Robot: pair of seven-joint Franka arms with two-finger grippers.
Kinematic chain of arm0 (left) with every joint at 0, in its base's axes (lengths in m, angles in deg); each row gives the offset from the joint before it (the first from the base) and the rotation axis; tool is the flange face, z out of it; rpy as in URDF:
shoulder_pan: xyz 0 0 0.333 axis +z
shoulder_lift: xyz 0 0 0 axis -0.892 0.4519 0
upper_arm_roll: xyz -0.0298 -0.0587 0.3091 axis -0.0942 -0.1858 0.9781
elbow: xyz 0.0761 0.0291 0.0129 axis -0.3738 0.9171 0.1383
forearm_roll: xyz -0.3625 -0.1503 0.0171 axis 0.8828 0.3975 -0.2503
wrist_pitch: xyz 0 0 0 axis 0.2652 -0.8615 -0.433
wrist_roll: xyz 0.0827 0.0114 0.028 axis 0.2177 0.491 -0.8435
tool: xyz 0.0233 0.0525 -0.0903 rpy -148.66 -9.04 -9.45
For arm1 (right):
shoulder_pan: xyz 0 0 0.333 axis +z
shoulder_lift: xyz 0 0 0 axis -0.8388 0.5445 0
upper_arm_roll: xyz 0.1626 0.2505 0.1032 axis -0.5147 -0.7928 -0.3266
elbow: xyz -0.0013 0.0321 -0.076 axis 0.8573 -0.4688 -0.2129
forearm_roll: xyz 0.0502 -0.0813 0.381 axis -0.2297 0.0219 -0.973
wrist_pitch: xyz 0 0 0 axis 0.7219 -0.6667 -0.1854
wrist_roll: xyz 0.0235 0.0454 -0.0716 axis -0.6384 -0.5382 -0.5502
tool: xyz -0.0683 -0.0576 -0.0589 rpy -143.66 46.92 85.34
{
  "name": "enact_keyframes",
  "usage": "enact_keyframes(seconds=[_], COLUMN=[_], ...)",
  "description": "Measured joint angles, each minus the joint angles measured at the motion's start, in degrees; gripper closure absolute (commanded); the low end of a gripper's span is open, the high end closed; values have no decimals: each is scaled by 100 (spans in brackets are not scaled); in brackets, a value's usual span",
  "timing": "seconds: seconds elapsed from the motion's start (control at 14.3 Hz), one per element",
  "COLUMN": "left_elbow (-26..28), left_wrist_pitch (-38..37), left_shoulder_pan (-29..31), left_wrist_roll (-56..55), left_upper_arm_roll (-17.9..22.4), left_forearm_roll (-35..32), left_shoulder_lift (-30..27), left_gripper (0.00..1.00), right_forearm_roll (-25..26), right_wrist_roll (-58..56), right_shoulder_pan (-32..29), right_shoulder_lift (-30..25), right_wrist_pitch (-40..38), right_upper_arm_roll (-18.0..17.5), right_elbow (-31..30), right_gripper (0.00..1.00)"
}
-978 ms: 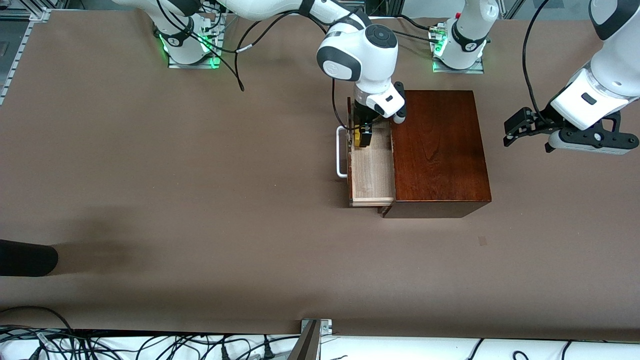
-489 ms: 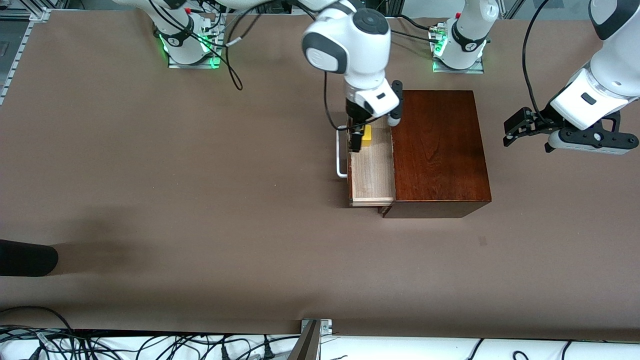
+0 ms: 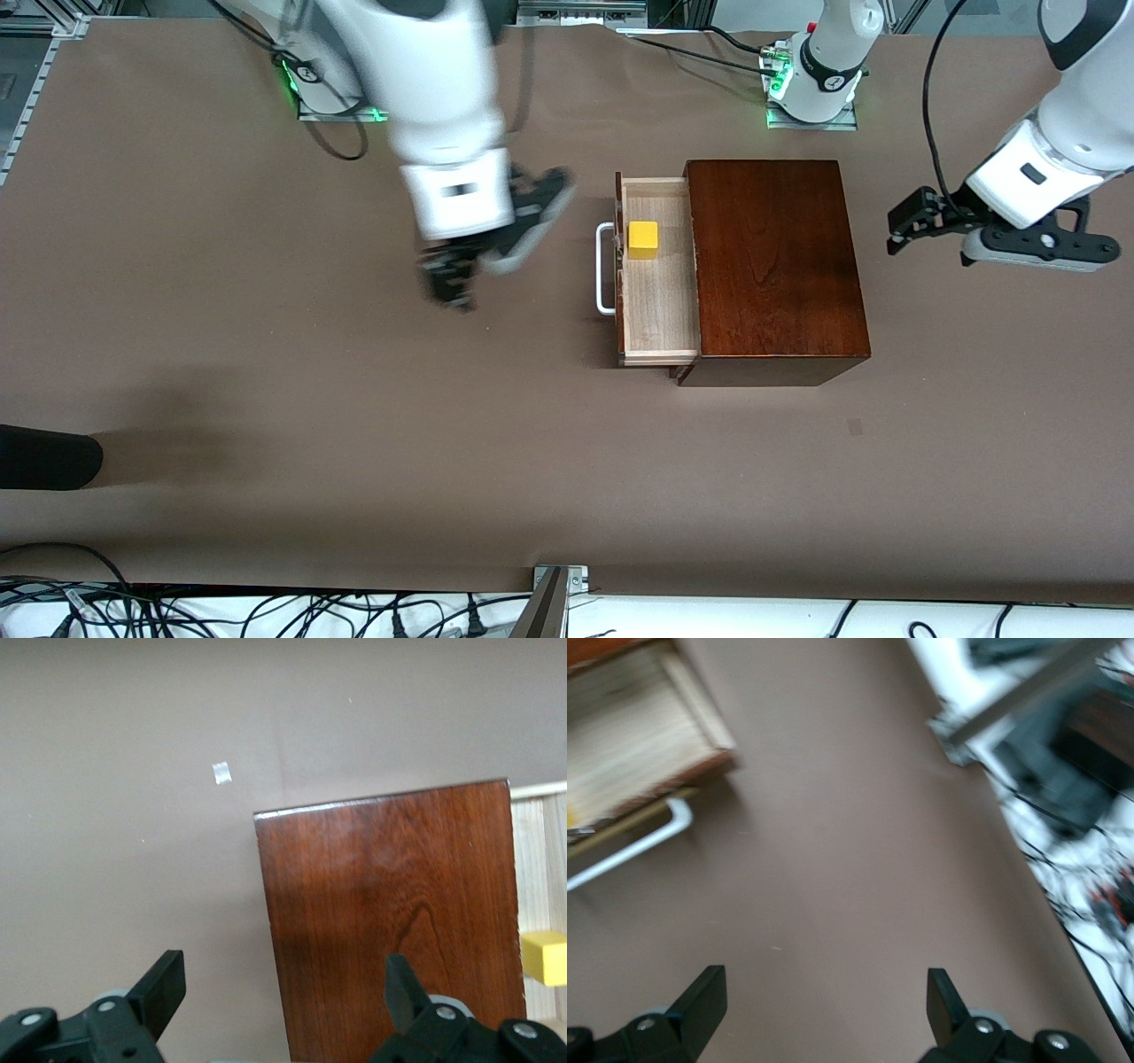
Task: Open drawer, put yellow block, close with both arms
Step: 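Raise the right gripper away while the left gripper reaches the drawer, then push the drawer front shut with the left gripper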
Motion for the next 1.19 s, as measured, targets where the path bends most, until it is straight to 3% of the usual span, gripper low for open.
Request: enact_keyframes(seconds=[0.28,0.42,0.56,0.91,1.05,1.19], left_elbow=[-31,-90,-286,-613,-616,-673], left_wrist_pitch=[-990,-1027,-1028,-1394,-1394,-1230], left_shoulder_pan=[-94,-176,-234,-787,-924,-920], left_wrist_roll=[374,842,1240,1438,1626,2515], left_upper_arm_roll=[-624,-1024,-1375,-1911,-1936,-1923], left_forearm_roll=[626,783,898,1005,1005,1005], left_shoulder_lift=[31,163,341,525,704,959], left_gripper=[0,0,0,0,0,0], right_forearm_roll=[-977,-1694,-2037,-2013,-1816,-1744], right_wrist_roll=[14,21,19,101,101,101], right_shoulder_pan=[-771,-1259,-1785,-1977,-1979,-1980], right_shoulder_lift=[-559,-988,-1478,-2898,-3262,-3391], right_wrist_pitch=[-490,-595,-617,-630,-639,-654], right_upper_arm_roll=[233,362,388,830,1039,1203], right_elbow=[-68,-497,-1114,-2664,-3047,-3198], right_gripper=[0,0,0,0,0,0])
